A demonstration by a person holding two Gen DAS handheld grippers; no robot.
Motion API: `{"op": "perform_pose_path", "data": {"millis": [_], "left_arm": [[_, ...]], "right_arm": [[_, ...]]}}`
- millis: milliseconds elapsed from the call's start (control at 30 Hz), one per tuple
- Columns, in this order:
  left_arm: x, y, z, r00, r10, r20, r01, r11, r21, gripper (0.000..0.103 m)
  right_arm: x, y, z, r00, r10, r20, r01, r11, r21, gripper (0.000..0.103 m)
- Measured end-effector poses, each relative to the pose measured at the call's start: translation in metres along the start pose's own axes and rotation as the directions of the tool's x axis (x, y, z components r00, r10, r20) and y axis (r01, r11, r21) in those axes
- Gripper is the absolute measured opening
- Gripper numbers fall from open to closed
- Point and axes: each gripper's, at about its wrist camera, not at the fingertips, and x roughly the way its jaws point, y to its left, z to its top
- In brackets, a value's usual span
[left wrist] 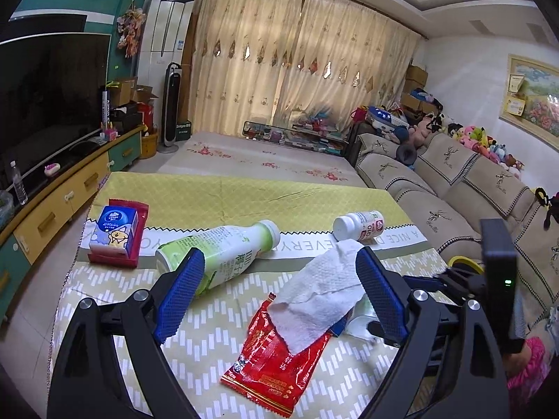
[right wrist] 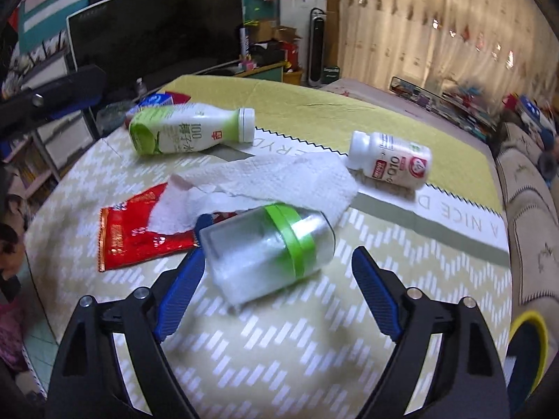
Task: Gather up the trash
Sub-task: 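Grasp the clear green-lidded cup with the right gripper, then carry the clear cup to the bin and release it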
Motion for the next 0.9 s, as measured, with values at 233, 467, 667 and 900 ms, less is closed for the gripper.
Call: {"op": "perform_pose_path", "data": {"millis": [233, 467, 667, 900], "left_arm": [[0.002, -0.005, -0.002, 1.000, -0.008, -0.009, 0.009, 1.000, 0.018, 0.087], [0.006, -0.005, -0.005, 1.000, -0.011, -0.022, 0.011, 1.000, 0.014, 0.087], [0.008, -0.010, -0.008, 0.999, -0.019, -0.033, 0.020, 0.999, 0.026, 0.087], [0.015, -0.021, -0.013, 0.997, -0.037, -0.060, 0.041, 0.997, 0.060, 0.087]], "right_arm": [[0.019, 0.000, 0.002, 0.998, 0.060, -0.022, -0.061, 0.997, -0.040, 0.077], [-0.002, 0.006, -0.013, 0.995, 0.097, -0.021, -0.098, 0.995, -0.004, 0.075], [-0.027, -0.006, -0.037, 0.997, 0.083, -0.007, -0.082, 0.992, 0.094, 0.075], [-0.053, -0.036, -0.074, 1.000, -0.012, 0.006, 0.011, 0.979, 0.205, 0.075]]}}
